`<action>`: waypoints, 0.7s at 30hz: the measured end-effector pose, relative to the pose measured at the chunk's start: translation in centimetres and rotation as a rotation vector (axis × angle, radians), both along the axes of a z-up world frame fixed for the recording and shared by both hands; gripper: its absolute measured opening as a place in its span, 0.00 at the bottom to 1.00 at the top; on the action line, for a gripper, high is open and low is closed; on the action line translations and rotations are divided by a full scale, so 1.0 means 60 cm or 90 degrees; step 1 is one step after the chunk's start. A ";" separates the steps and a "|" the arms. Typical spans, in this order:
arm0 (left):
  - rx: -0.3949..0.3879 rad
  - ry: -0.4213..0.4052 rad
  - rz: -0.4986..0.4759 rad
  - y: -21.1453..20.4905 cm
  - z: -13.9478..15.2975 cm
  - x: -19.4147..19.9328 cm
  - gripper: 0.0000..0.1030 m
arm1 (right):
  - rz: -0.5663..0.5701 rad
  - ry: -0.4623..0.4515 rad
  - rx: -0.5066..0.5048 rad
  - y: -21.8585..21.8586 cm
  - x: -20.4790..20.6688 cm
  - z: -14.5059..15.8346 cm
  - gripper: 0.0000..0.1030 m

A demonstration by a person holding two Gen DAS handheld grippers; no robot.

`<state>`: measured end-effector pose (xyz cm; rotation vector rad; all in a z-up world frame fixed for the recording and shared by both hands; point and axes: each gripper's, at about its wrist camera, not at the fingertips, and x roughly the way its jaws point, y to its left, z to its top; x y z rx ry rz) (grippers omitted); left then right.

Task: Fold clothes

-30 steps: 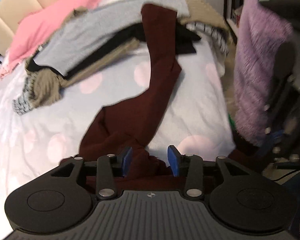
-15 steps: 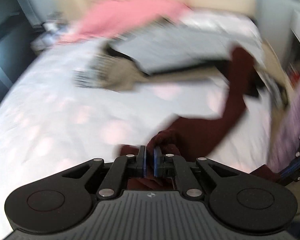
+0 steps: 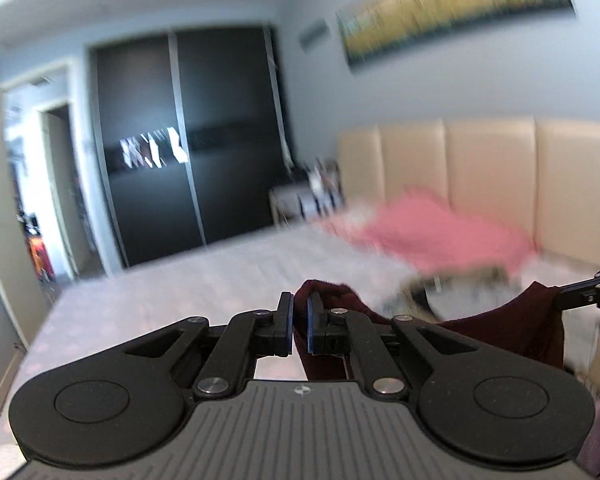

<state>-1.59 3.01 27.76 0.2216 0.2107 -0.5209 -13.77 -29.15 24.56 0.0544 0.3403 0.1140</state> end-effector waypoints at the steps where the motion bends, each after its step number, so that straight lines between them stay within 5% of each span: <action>1: -0.020 -0.018 0.010 0.017 0.021 -0.018 0.04 | 0.002 -0.033 -0.008 0.008 -0.011 0.024 0.04; 9: -0.107 -0.138 0.062 0.090 0.126 -0.159 0.04 | 0.018 -0.241 -0.047 0.057 -0.118 0.166 0.04; 21: -0.136 -0.252 0.103 0.093 0.147 -0.304 0.04 | 0.034 -0.379 -0.058 0.096 -0.243 0.217 0.04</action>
